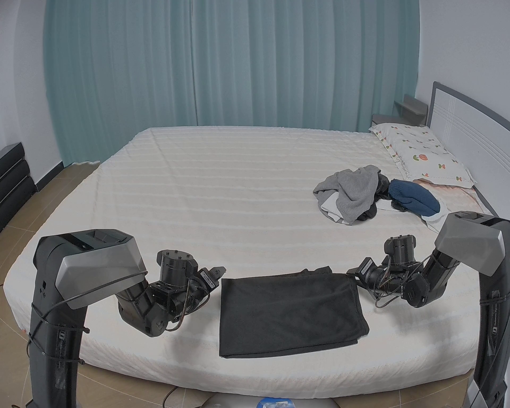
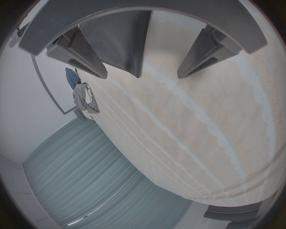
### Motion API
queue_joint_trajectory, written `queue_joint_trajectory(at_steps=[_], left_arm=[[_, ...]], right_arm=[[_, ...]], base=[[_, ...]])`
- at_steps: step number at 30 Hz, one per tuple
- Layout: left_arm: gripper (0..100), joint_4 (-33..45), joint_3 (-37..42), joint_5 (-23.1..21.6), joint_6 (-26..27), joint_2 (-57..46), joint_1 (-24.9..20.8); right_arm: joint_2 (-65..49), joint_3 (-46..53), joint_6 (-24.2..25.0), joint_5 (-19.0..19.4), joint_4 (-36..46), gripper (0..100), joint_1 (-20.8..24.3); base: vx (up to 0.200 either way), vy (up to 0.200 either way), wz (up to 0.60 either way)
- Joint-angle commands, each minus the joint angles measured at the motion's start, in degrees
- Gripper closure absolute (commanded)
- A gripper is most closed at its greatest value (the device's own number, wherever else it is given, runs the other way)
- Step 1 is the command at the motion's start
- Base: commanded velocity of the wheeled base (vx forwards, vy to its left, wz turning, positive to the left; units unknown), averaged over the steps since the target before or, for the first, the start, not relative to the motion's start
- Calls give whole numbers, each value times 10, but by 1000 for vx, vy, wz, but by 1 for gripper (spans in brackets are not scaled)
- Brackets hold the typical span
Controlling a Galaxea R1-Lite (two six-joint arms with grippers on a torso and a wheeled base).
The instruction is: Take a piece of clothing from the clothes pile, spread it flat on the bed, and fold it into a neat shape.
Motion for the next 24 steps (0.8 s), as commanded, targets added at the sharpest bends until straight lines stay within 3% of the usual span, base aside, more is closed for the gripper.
queue_joint_trajectory(at_steps=[1, 13, 19, 24], left_arm=[[0, 0, 0, 0, 0, 0, 0], [0, 0, 2, 0, 0, -1, -3], [0, -1, 5, 0, 0, -3, -7], [0, 0, 12, 0, 0, -8, -26]], right_arm=[[0, 2, 0, 1, -5, 0, -1], [-3, 8, 5, 8, -6, 0, -27], [-3, 17, 6, 8, -19, 0, -25], [8, 42, 2, 7, -77, 0, -22]], base=[[0, 0, 0], [0, 0, 0], [-200, 0, 0], [0, 0, 0]])
